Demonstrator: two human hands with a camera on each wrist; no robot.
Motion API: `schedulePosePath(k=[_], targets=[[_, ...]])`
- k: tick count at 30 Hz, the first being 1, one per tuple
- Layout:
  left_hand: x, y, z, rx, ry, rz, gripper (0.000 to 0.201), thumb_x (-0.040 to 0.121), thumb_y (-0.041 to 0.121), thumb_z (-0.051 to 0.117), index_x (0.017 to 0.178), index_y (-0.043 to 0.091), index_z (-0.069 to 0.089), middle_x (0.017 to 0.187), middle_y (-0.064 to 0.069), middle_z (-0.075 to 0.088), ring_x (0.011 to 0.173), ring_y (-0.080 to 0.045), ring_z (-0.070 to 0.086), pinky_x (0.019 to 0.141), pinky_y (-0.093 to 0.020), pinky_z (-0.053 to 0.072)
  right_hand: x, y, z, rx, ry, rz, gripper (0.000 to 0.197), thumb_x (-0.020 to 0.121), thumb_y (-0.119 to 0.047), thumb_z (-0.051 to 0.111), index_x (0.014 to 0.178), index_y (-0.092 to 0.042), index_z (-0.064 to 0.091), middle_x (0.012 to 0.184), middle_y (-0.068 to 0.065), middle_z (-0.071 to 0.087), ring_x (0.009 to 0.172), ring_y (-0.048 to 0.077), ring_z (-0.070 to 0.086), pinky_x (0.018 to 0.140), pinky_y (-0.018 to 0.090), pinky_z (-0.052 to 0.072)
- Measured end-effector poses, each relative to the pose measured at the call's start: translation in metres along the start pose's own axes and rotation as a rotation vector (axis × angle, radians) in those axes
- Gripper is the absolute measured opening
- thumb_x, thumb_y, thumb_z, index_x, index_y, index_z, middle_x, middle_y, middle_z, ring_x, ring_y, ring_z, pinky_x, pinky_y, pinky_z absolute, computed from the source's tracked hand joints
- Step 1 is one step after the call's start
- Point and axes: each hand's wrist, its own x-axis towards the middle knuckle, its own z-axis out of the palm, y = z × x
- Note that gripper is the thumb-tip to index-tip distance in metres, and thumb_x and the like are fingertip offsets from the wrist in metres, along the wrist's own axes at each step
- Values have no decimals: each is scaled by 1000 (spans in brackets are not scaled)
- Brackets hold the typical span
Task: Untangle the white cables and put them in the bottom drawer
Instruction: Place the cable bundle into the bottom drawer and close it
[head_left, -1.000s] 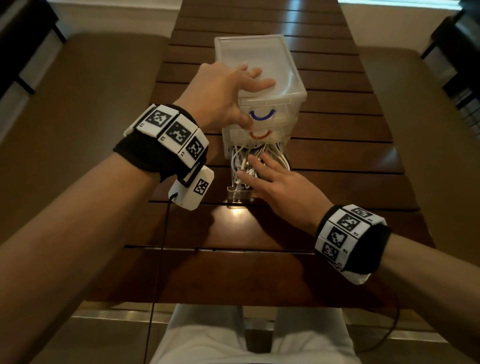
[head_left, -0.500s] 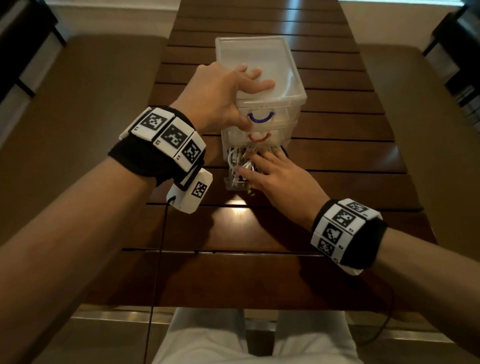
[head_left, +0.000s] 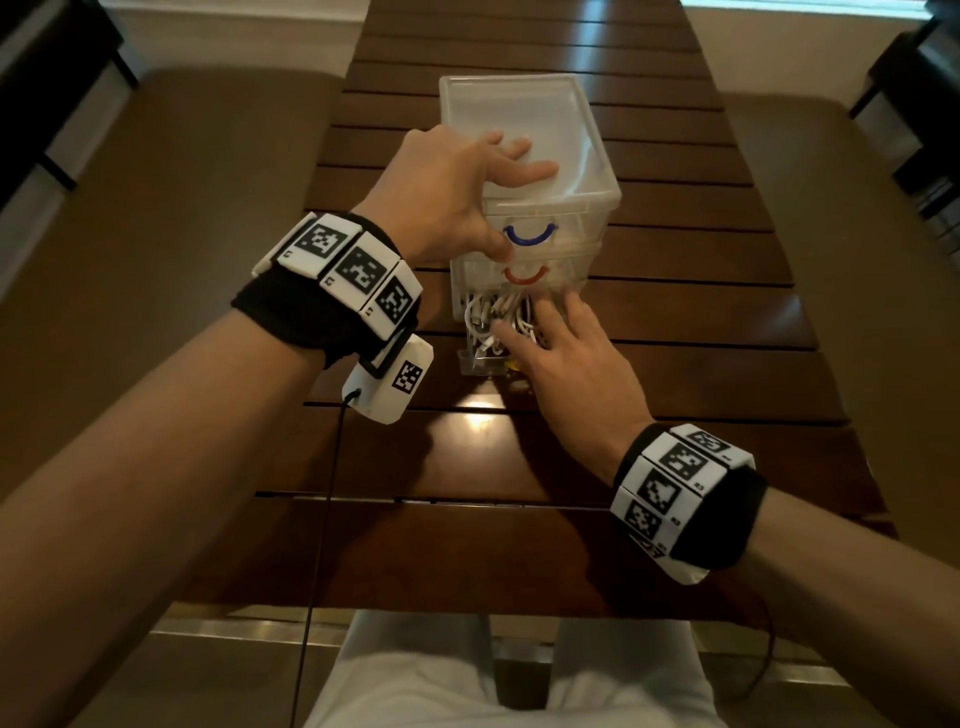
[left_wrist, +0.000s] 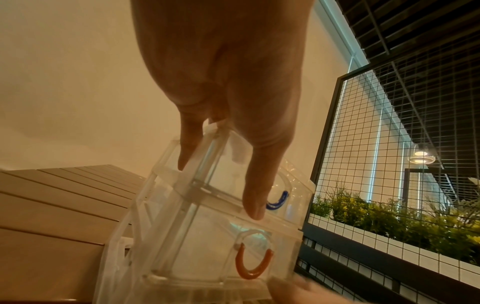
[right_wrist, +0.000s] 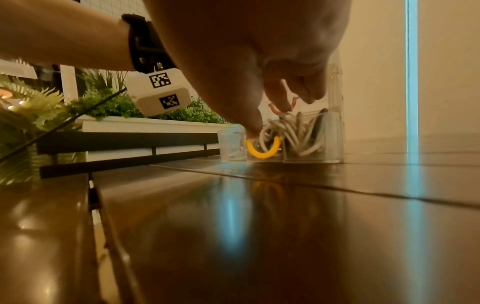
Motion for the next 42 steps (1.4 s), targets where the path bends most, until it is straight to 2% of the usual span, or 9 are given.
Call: schedulePosePath(k=[4, 11, 15, 19, 23, 29, 35, 39, 42], targets=[[0, -1, 0, -18, 17, 4, 81, 70, 44, 80, 141, 41, 42, 153, 6, 37, 144, -11, 30, 119, -47, 22, -1, -4, -1, 71, -72, 39, 68, 94, 0, 46, 154, -23, 25, 159, 27, 11, 149, 43, 6, 121, 49, 15], [1, -1, -1, -2, 3, -1, 82, 69, 47, 79, 141, 43, 42, 154, 7, 36, 144, -13, 29, 116, -54, 24, 13, -8, -11, 14, -164, 35, 54, 102, -9, 38, 153, -23, 27, 154, 27, 25, 142, 43, 26, 116, 48, 27], [1, -1, 0, -3, 8, 3, 82, 70, 47, 79, 142, 42, 41, 154, 6, 36, 144, -12, 29, 117, -52, 24, 5, 7, -9, 136, 27, 34, 44, 95, -25, 58, 137, -15, 50, 134, 11, 54, 123, 30, 51, 99, 42, 49], [1, -3, 1, -24, 26, -1, 82, 69, 45, 80, 141, 41, 43, 153, 5, 38, 143, -11, 31, 118, -50, 23, -1, 17, -4, 107, 38, 175, 31, 96, -28, 57, 119, -8, 55, 126, 11, 58, 101, 32, 63, 74, 38, 49], [1, -4, 0, -34, 32, 6, 81, 68, 44, 81, 140, 42, 44, 152, 6, 39, 143, -11, 31, 117, -52, 24, 5, 21, -4, 10, -44, 126, 42, 101, -21, 45, 140, -6, 46, 145, 14, 48, 135, 33, 44, 111, 45, 35], [2, -9, 1, -62, 15, 50, 83, 74, 37, 79, 145, 38, 37, 157, 4, 30, 147, -13, 22, 120, -48, 18, 6, 29, -6, 238, 143, 192, 38, 90, -35, 67, 122, -17, 55, 121, 1, 59, 98, 21, 63, 79, 31, 49], [-35, -23, 24, -615, 228, -20, 129, 63, 51, 84, 156, 22, 0, 164, -5, -7, 151, -15, 0, 120, -37, 13, 24, 56, 3, 1100, 51, 310, 138, 58, -22, 93, 155, -28, -5, 161, -1, 21, 144, 11, 30, 118, 40, 30], [-54, -40, 63, -740, -28, -269, 150, 49, 51, 90, 153, 27, -16, 163, 4, 14, 148, -10, 16, 120, -33, 12, 36, 68, 3, 1206, -70, 193, 129, 61, -2, 89, 155, -32, 6, 151, -7, 40, 136, 3, 41, 111, 31, 39], [-63, -36, 88, -675, -155, -294, 131, 55, 37, 92, 154, 31, 7, 148, 15, 39, 135, -6, 36, 116, -35, 28, 36, 68, 10, 1188, -44, 227, 119, 60, -10, 91, 150, -38, 18, 150, -7, 40, 138, 9, 40, 114, 43, 37]])
